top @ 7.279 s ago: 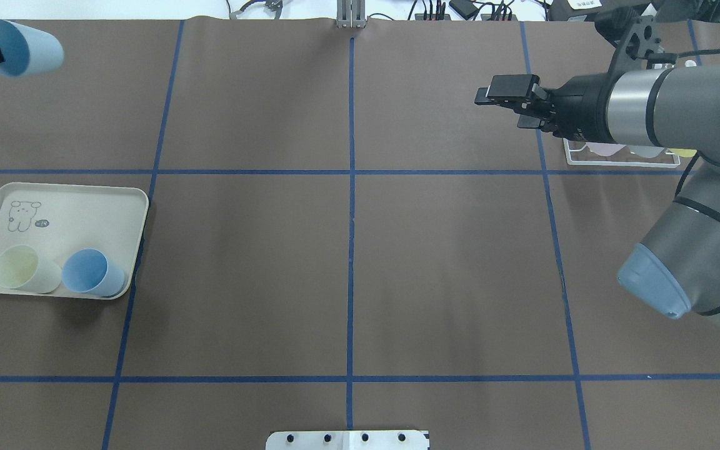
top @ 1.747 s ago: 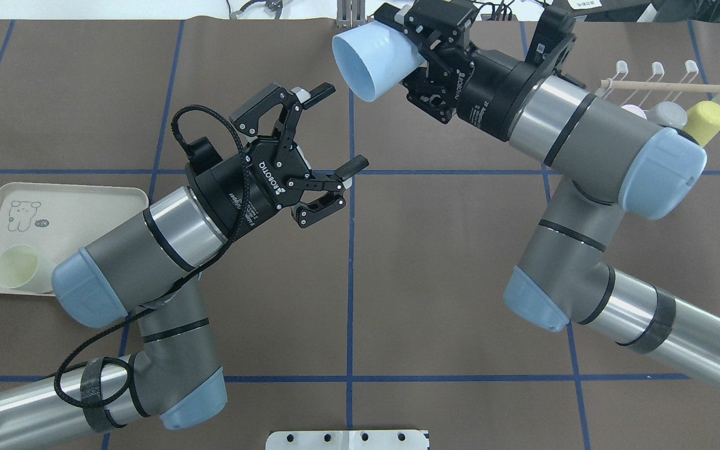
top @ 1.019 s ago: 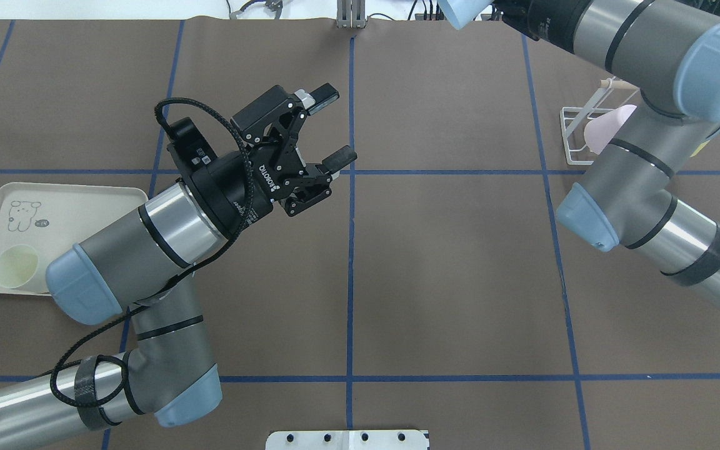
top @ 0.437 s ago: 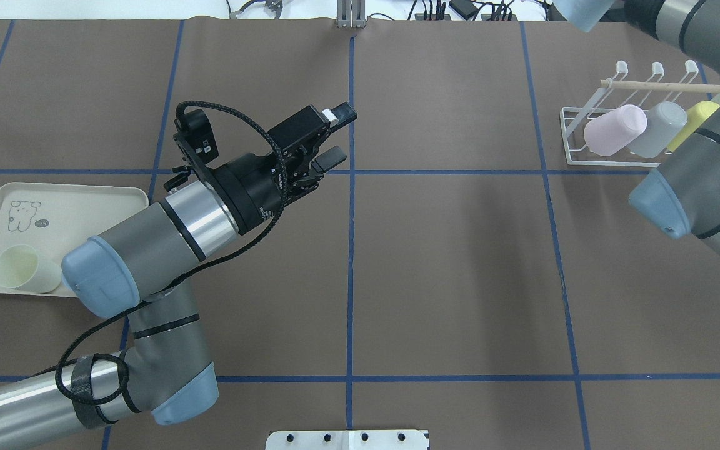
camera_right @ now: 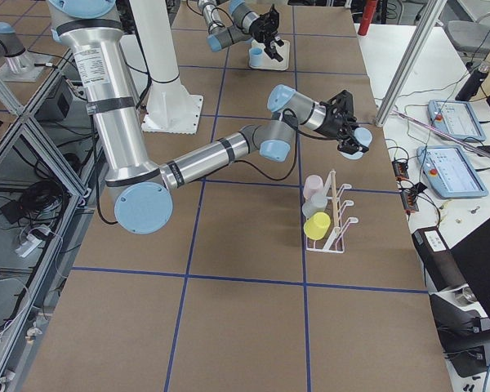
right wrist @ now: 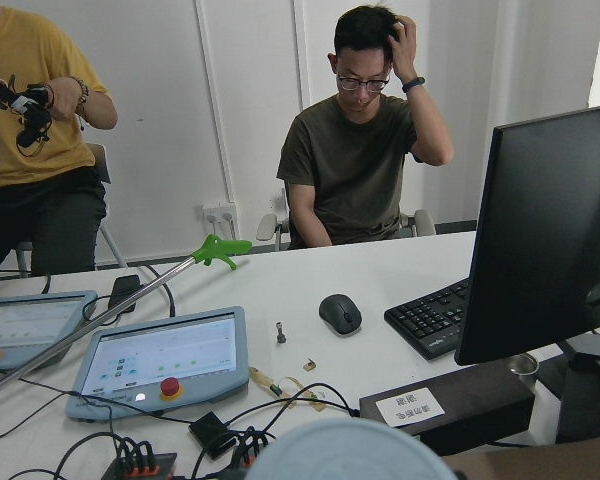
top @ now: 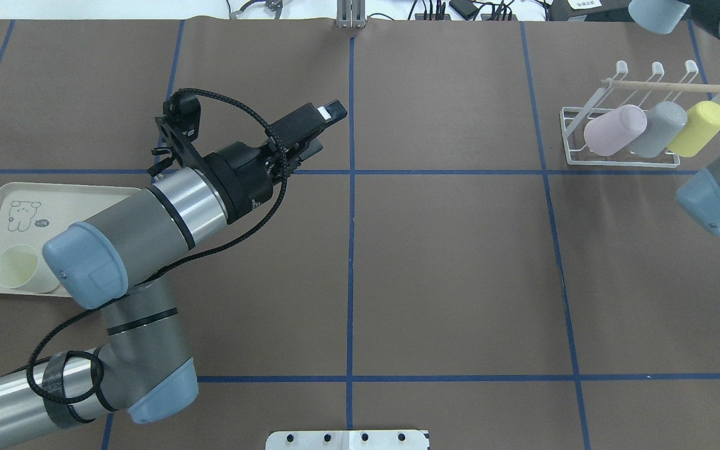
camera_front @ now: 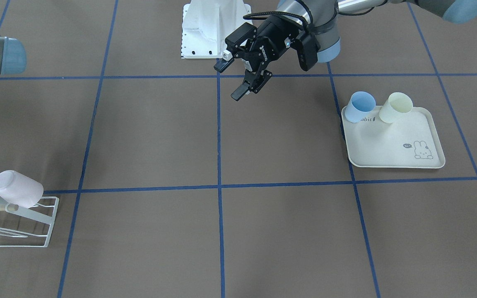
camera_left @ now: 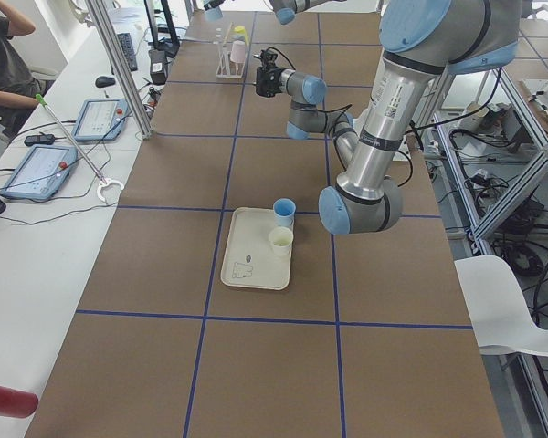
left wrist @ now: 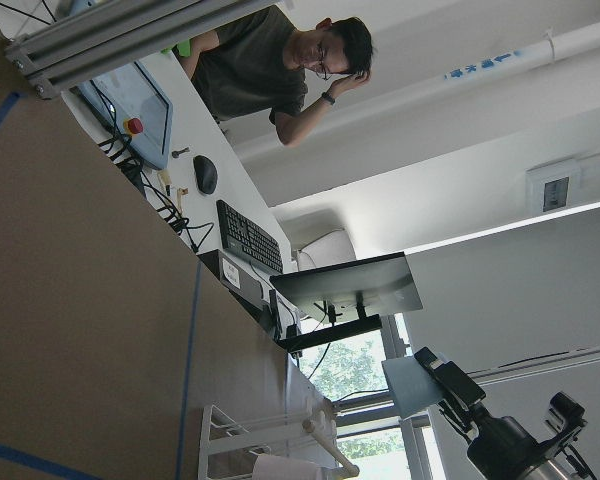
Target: Transfer IKEA cup to right arm and place on rack
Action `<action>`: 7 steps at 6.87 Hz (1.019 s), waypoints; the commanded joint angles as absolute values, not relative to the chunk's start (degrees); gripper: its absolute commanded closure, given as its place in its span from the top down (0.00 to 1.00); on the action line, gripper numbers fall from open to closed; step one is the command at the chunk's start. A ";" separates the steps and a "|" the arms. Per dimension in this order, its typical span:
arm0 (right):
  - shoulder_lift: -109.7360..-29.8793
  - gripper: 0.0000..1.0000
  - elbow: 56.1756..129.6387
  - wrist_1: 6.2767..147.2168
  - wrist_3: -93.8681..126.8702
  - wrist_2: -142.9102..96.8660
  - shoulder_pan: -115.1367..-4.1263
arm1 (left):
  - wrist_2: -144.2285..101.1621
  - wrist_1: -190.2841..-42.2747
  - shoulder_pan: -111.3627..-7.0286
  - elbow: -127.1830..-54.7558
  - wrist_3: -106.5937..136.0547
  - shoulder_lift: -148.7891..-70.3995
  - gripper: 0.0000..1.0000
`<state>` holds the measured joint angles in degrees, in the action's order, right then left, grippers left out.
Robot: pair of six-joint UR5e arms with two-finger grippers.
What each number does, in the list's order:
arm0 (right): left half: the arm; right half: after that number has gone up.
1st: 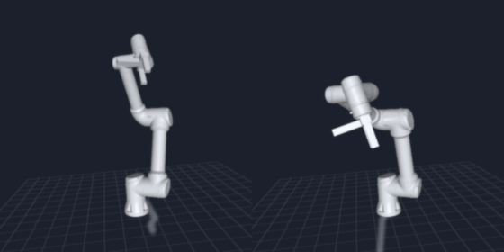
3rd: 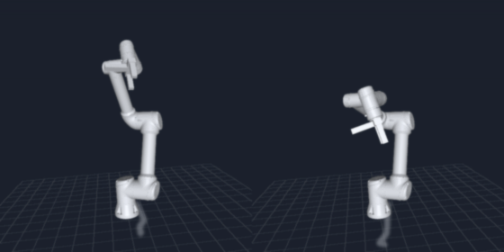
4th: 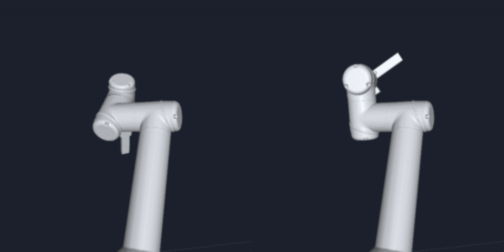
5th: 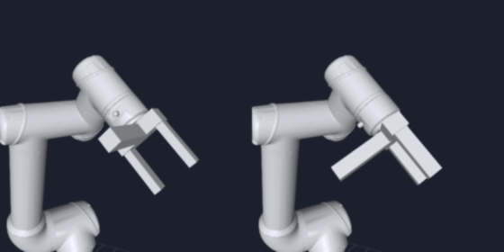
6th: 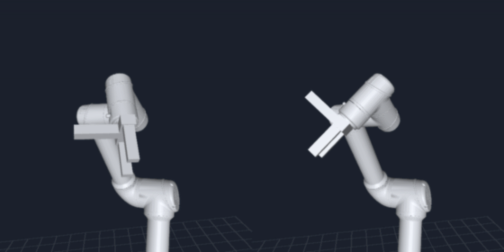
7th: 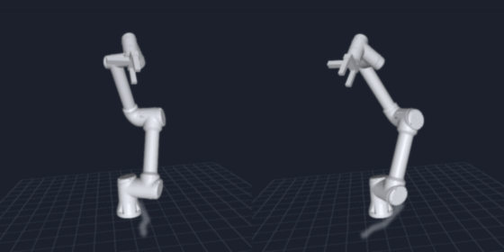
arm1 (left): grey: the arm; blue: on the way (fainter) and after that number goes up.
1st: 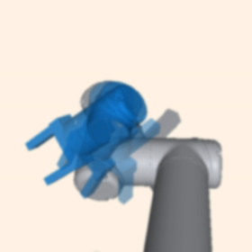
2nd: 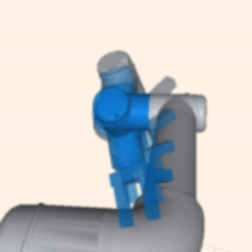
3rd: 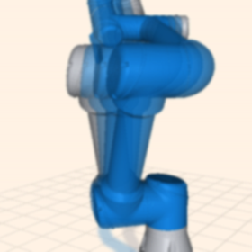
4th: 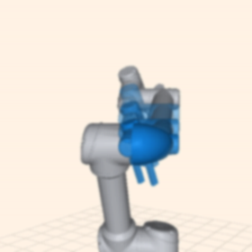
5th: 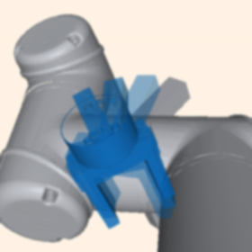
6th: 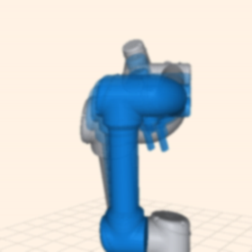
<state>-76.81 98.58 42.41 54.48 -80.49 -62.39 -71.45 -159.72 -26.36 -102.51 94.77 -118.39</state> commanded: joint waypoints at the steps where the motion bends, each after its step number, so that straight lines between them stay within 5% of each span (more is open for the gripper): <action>1: -79.27 0.00 96.00 36.34 49.76 -80.95 -63.63 | -76.50 -152.27 -29.94 -106.68 91.16 -115.93 1.00; 7: -75.60 0.00 72.36 14.69 42.71 -86.66 -68.03 | -83.41 -142.82 -35.07 -114.61 81.56 -107.76 1.00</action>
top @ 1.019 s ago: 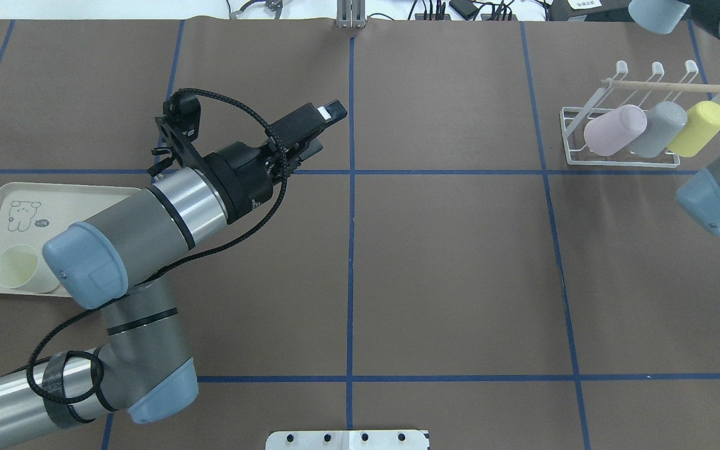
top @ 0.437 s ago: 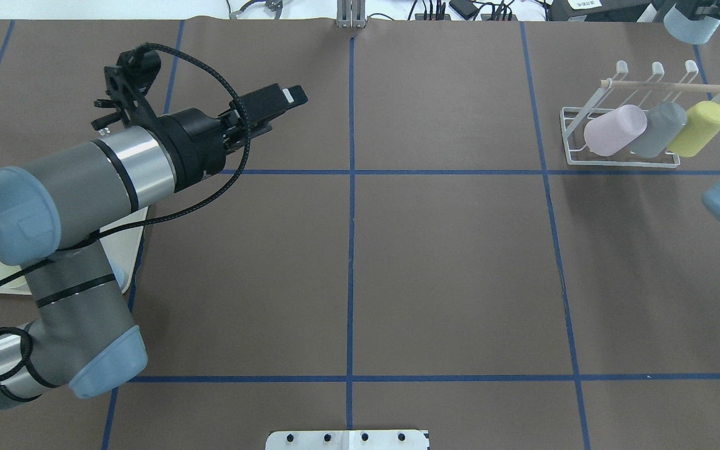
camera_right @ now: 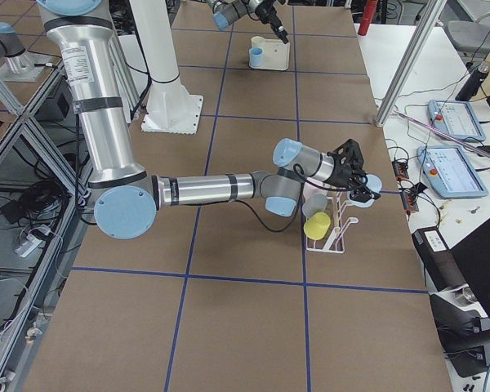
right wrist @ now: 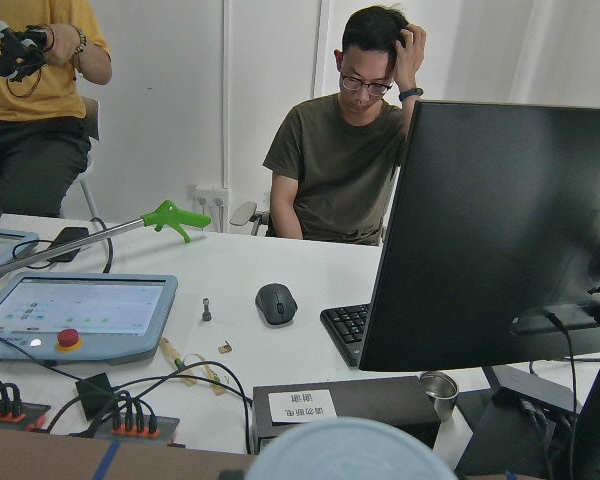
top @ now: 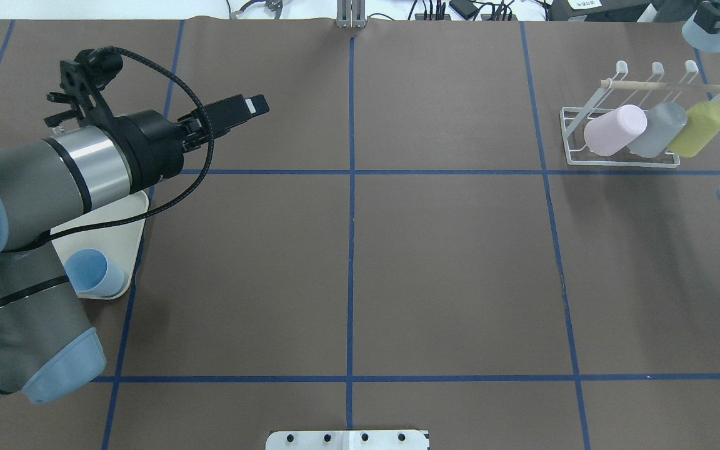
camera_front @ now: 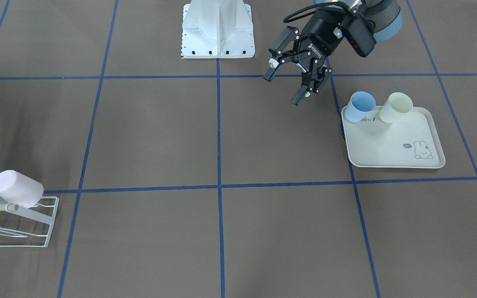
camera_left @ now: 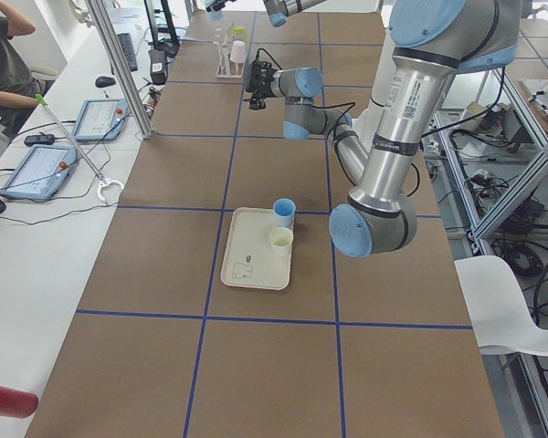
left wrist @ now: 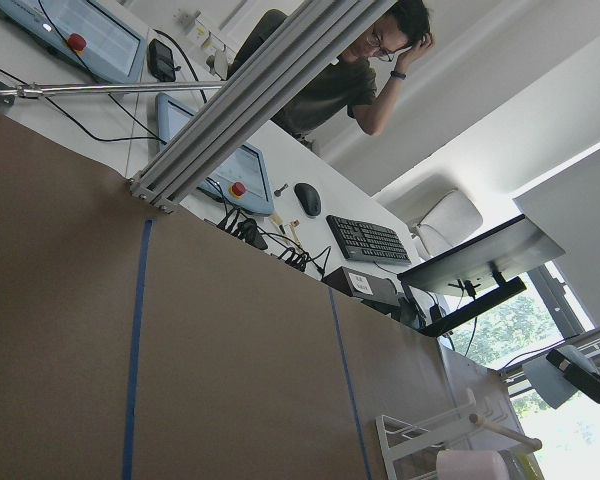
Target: Transfer IKEA cup to right arm and place on rack
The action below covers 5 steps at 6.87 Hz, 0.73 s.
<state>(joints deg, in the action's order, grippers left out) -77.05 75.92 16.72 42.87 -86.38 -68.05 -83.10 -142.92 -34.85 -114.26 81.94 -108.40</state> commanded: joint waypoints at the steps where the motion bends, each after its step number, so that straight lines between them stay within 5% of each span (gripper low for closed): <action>1: -74.98 0.00 70.51 14.07 42.71 -86.66 -67.42 | -83.50 -142.82 -35.07 -115.22 81.56 -106.97 1.00; 5: -76.11 0.00 69.96 13.54 42.71 -86.75 -66.18 | -84.20 -142.82 -35.33 -116.37 80.68 -105.47 1.00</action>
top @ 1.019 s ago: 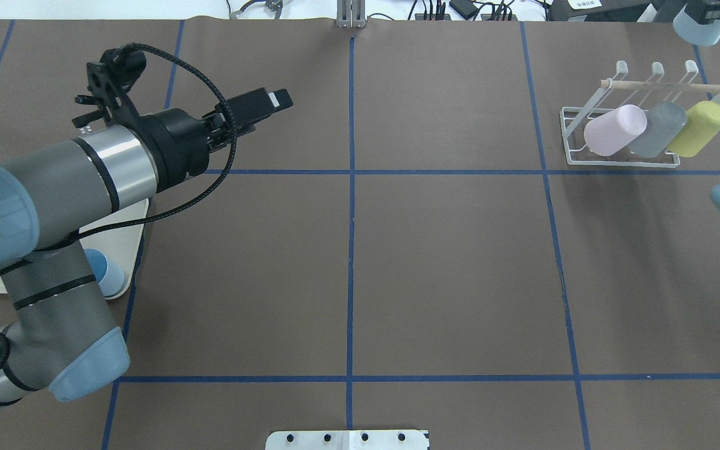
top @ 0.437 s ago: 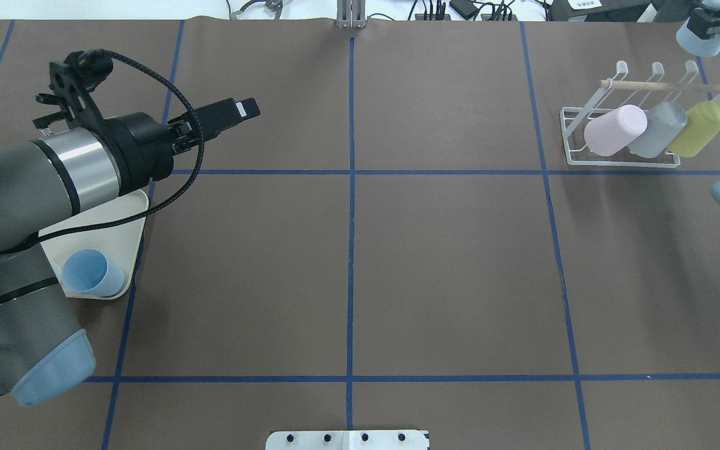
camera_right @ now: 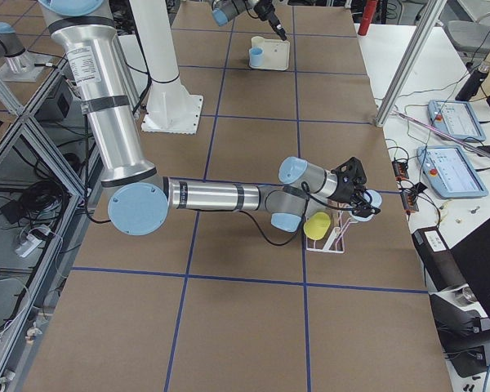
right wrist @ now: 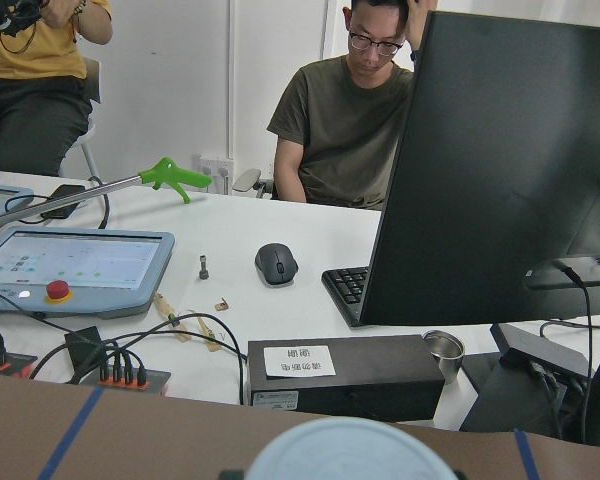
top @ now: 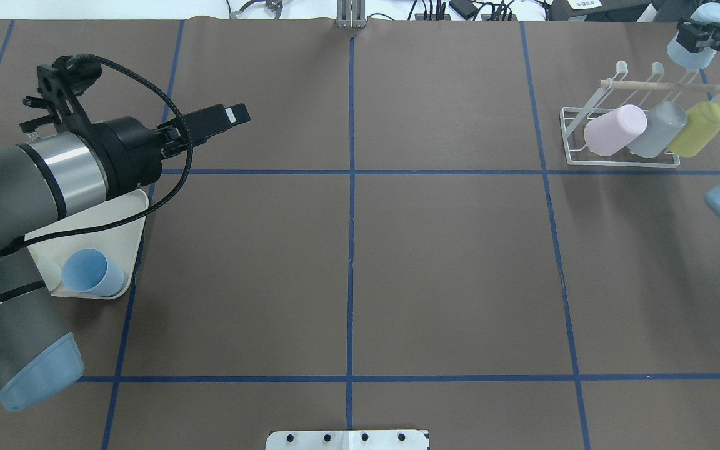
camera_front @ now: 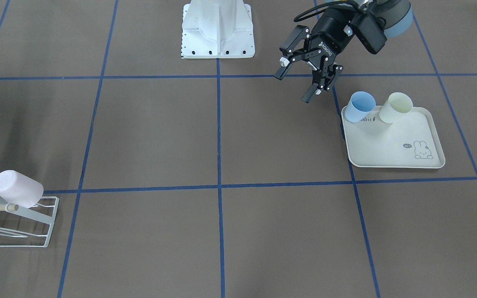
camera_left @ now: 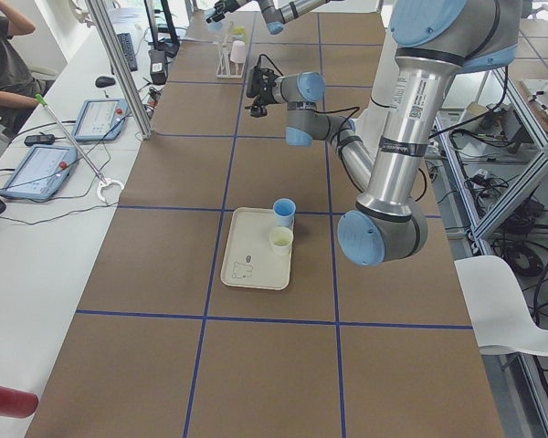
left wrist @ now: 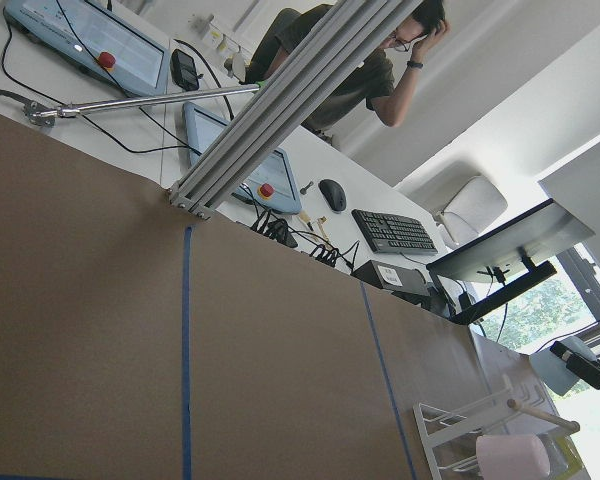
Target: Transfer IKEA cup to right arm and place on rack
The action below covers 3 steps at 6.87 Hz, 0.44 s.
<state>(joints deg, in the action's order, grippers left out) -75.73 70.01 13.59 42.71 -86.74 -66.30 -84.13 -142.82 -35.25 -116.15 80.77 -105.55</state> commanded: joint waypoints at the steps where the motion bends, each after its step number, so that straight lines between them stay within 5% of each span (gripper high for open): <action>1: -76.72 0.00 69.79 13.54 42.71 -86.66 -66.18 | -84.20 -142.82 -35.25 -116.37 80.68 -105.47 1.00; 3: -77.34 0.00 68.82 13.62 42.71 -86.57 -66.09 | -84.20 -142.82 -35.33 -116.54 80.68 -105.38 1.00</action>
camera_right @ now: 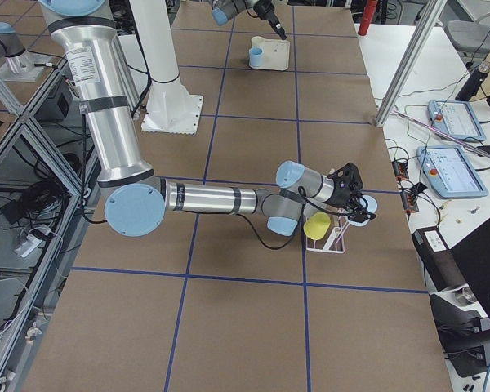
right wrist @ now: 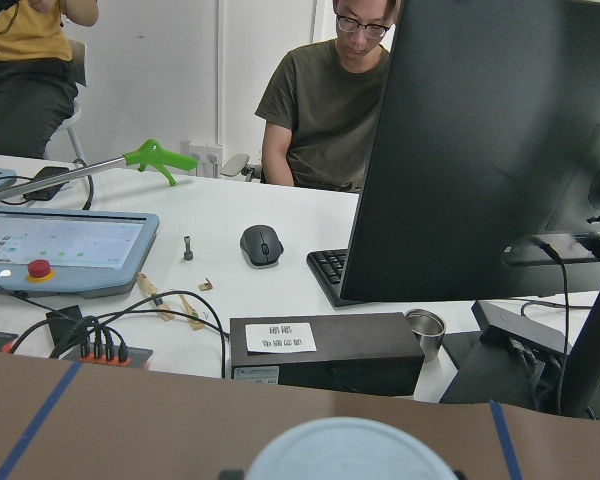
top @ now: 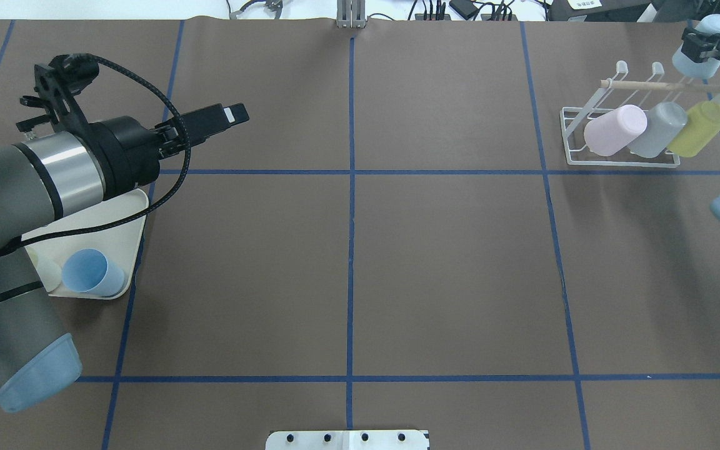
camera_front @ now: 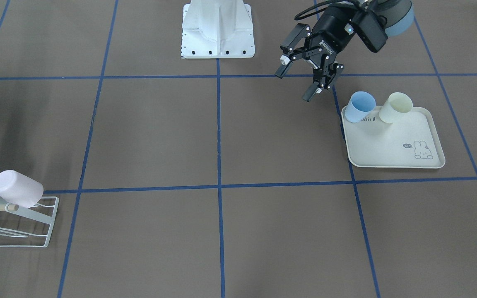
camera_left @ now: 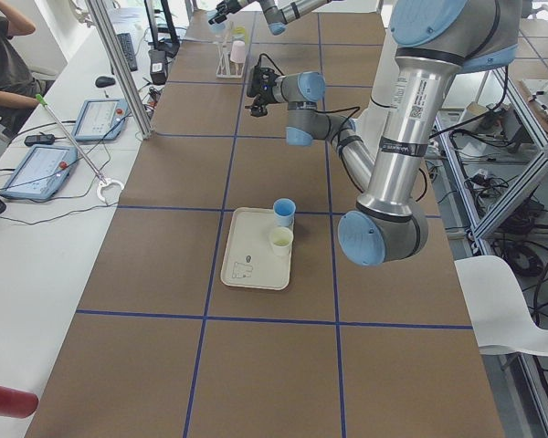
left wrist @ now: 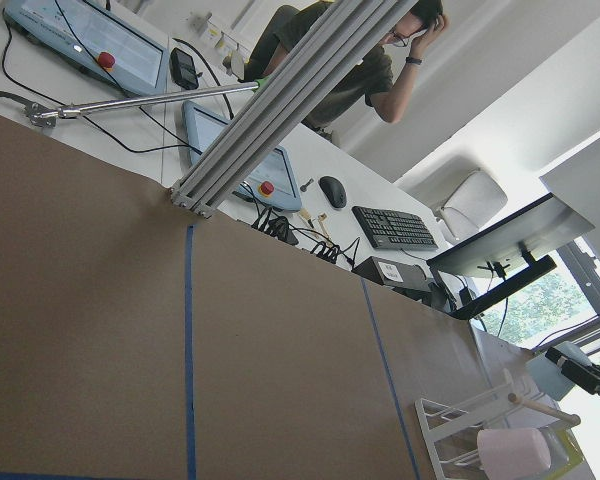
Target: Transfer IKEA cup to right arm and place on rack
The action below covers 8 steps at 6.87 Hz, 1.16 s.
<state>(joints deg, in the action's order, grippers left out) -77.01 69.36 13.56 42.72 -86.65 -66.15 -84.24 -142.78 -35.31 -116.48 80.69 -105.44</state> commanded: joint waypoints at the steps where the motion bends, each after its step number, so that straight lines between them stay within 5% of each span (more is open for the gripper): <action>1: -77.43 0.00 68.38 13.54 42.71 -86.66 -66.09 | -84.20 -142.82 -35.33 -116.89 80.68 -105.29 1.00; 3: -78.22 0.00 68.64 13.36 42.80 -86.66 -66.09 | -84.20 -142.82 -35.33 -117.25 80.68 -104.94 1.00; 4: -78.22 0.09 68.82 13.36 43.06 -86.75 -66.09 | -84.20 -142.82 -35.33 -117.33 80.68 -104.94 1.00; 5: -78.22 0.98 68.56 13.27 42.81 -87.01 -66.01 | -84.20 -142.82 -35.33 -117.33 80.68 -104.94 1.00; 8: -79.10 1.00 68.99 11.25 42.80 -89.81 -66.09 | -85.85 -142.74 -36.64 -117.42 80.60 -104.68 1.00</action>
<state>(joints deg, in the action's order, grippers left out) -78.63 68.61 11.93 42.81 -88.24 -66.02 -84.67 -142.80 -35.89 -117.36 80.62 -104.86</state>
